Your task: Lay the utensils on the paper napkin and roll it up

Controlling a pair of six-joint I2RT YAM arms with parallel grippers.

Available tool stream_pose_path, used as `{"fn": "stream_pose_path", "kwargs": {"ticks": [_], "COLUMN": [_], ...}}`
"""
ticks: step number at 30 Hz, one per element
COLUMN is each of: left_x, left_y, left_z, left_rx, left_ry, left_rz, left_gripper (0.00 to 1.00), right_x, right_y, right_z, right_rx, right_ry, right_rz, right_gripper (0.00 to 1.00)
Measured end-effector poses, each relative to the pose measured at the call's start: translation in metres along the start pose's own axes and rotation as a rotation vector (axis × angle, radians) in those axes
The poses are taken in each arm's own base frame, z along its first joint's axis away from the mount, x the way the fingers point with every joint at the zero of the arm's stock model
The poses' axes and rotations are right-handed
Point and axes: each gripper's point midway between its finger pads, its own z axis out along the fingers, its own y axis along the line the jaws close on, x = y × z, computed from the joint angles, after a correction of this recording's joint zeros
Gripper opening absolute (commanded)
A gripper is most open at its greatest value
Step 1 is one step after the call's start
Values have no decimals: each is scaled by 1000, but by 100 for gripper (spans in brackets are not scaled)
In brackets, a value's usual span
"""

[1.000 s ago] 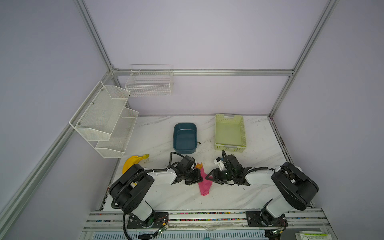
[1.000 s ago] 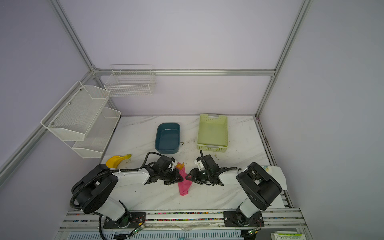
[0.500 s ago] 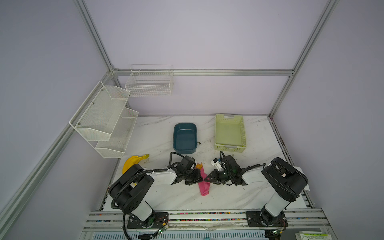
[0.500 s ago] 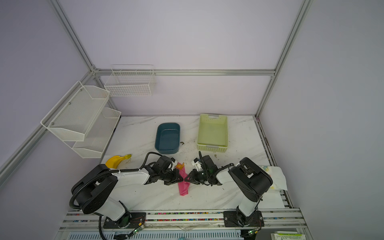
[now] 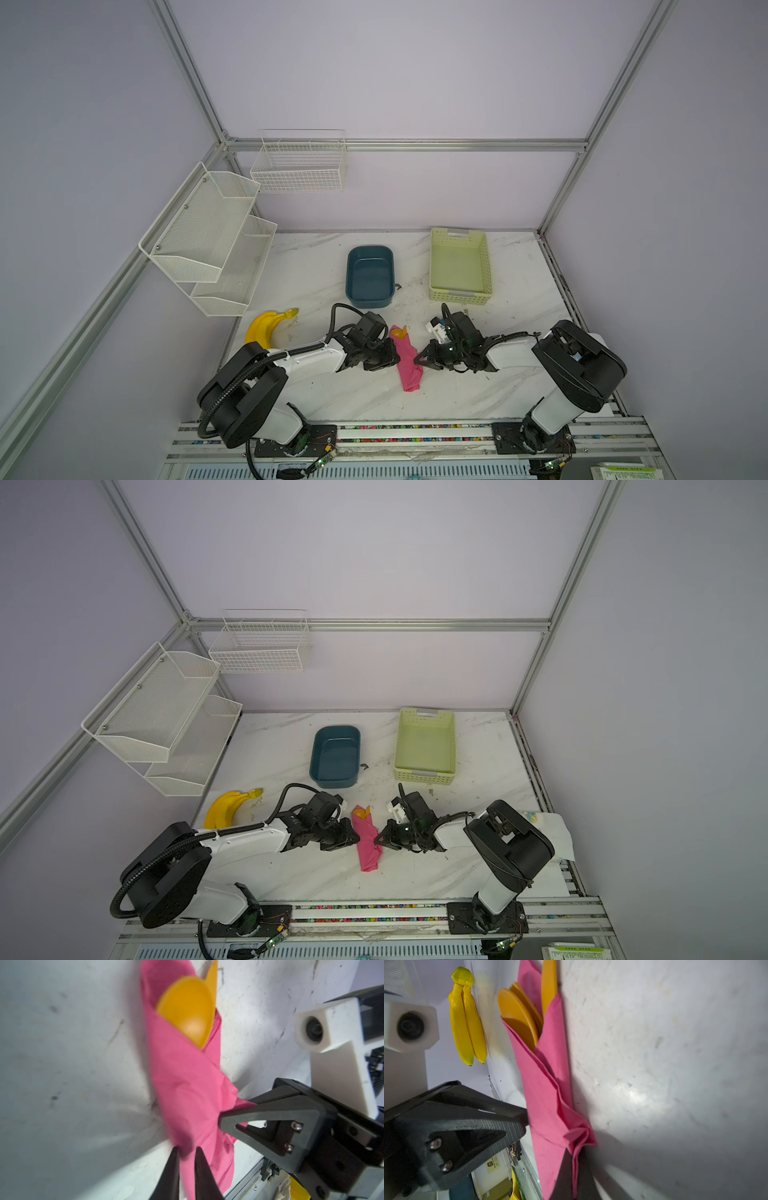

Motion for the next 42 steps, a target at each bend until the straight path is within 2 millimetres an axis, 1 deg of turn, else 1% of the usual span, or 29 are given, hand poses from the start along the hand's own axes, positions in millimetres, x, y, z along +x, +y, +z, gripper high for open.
{"fn": "stream_pose_path", "kwargs": {"ticks": [3,5,9,12,19,25,32,37,42], "left_x": [-2,-4,-12,-14,-8,-10,-7,-6,-4], "left_y": [5,5,-4,-8,-4,-15,-25,-27,-27], "left_z": [-10,-14,-17,-15,3,12,20,21,19], "left_rx": [-27,-28,25,92,157,249,378,439,464], "left_ry": [-21,-35,-70,-91,-67,-62,-49,-51,-56], "left_rz": [0,-2,-6,-12,-51,-64,-72,-95,-120], "left_gripper": [24,30,41,48,54,56,57,57,58], "right_x": [0,0,-1,0,0,-1,-1,0,0], "right_y": [-1,-2,-3,-4,-4,-4,-4,-4,-4], "right_z": [-1,-1,-1,-2,-2,-2,-2,-2,-2], "right_rx": [5,11,15,14,8,7,-2,-5,-10], "right_ry": [-5,-10,-14,-16,-22,-23,-29,-32,-35], "right_rz": [0,2,-1,-2,-8,-8,-8,-8,-7], "right_gripper": [0,0,0,0,0,0,0,0,0]}}
